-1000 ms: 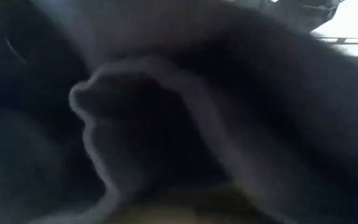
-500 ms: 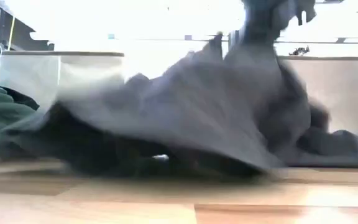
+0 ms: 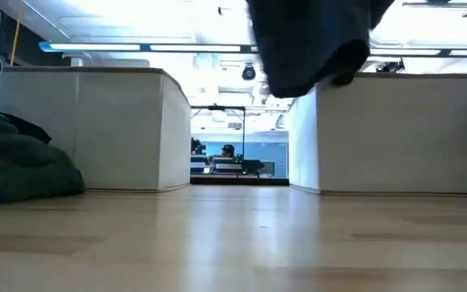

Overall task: Sort clothes
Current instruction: Put the pants into the right laundry organizer

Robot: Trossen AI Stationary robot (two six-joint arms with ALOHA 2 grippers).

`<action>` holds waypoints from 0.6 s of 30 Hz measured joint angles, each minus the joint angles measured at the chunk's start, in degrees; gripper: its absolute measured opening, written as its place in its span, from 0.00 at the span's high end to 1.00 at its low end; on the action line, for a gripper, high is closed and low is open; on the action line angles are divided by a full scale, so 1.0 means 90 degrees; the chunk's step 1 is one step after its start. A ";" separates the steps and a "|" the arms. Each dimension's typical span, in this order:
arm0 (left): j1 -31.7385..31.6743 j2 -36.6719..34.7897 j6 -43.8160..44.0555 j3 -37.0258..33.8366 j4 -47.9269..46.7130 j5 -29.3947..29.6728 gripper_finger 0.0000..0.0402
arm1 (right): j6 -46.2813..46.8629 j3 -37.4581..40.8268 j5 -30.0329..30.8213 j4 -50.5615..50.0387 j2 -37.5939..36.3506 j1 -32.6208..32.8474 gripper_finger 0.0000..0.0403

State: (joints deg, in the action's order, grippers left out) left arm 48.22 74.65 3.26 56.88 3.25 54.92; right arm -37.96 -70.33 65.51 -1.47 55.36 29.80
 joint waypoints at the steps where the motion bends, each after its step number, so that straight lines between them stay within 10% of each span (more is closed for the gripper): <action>1: -0.0021 0.0000 -0.0036 0.0000 -0.0024 -0.0001 0.98 | -0.0188 -0.0109 0.0007 0.0109 -0.0134 -0.0049 0.99; 11: -0.0164 0.0002 -0.0115 0.0000 -0.0237 -0.0001 0.98 | -0.1281 -0.0234 -0.0162 0.1241 -0.0924 -0.1331 0.99; 18: -0.0099 0.0002 -0.0164 0.0000 -0.0248 -0.0013 0.98 | 0.2571 0.0849 -0.0485 -0.1956 -0.1294 -0.2562 1.00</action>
State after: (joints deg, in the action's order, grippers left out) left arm 47.33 74.67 1.78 56.88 1.02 54.81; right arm -14.82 -62.69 61.15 -19.07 43.71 6.74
